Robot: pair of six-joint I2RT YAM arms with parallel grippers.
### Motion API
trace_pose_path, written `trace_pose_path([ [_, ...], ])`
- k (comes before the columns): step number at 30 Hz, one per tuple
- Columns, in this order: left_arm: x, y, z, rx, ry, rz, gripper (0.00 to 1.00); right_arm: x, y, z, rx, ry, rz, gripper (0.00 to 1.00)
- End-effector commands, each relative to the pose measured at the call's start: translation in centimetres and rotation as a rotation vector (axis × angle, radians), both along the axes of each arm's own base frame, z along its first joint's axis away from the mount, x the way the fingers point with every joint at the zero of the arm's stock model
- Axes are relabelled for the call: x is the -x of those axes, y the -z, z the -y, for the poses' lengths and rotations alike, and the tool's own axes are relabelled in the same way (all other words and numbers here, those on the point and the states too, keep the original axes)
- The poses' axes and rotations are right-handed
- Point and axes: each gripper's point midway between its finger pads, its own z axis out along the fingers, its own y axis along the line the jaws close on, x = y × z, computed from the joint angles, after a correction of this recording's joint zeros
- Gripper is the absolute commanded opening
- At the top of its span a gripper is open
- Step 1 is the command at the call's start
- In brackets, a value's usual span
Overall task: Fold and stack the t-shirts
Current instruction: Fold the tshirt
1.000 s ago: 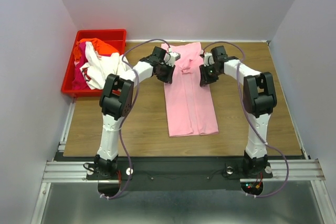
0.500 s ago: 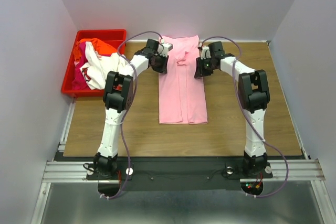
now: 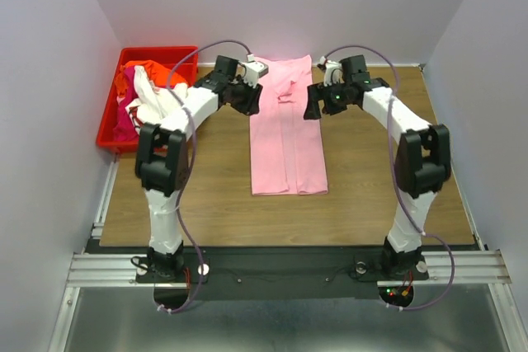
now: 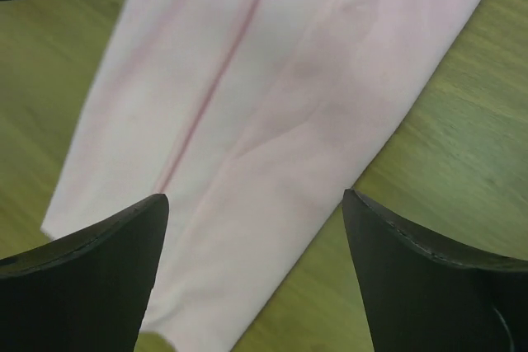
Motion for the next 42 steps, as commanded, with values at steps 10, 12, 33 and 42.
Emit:
trace_pose_path([
  [10, 17.4, -6.5, -3.3, -0.039, 0.502, 0.422, 0.43, 15.8, -2.0, 1.7, 0.192, -0.392, 0.098, 0.56],
  [12, 19.7, -5.2, -3.3, -0.072, 0.579, 0.468, 0.43, 18.0, -0.8, 1.1, 0.187, -0.44, 0.084, 0.54],
  [33, 25.7, 5.2, 0.4, -0.241, 0.842, 0.456, 0.45, 21.1, 7.8, 0.3, 0.419, -0.608, 0.231, 0.56],
  [42, 26.1, 7.4, 0.5, -0.28, 0.868, 0.409, 0.48, 21.6, 12.4, 2.0, 0.508, -0.611, 0.169, 0.4],
])
